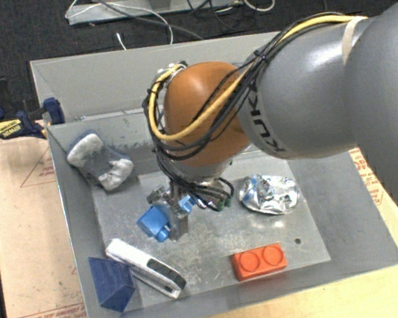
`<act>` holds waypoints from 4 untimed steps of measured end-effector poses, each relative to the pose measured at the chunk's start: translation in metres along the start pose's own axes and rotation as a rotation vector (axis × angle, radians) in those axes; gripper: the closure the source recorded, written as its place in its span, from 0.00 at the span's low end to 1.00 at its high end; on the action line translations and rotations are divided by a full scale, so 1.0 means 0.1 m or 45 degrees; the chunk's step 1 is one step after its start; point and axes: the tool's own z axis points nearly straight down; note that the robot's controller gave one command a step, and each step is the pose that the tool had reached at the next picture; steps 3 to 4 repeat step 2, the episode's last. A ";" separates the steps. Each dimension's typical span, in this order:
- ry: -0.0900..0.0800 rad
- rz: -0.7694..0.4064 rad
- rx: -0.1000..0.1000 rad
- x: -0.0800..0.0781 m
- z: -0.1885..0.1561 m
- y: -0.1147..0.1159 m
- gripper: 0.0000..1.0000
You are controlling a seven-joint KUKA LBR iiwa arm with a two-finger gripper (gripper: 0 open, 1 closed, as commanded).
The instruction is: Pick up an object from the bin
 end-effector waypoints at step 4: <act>-0.007 -0.033 0.003 0.07 -0.34 0.05 1.00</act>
Offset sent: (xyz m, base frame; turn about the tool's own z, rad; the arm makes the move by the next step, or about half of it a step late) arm 0.0027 0.0088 0.0106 -0.0195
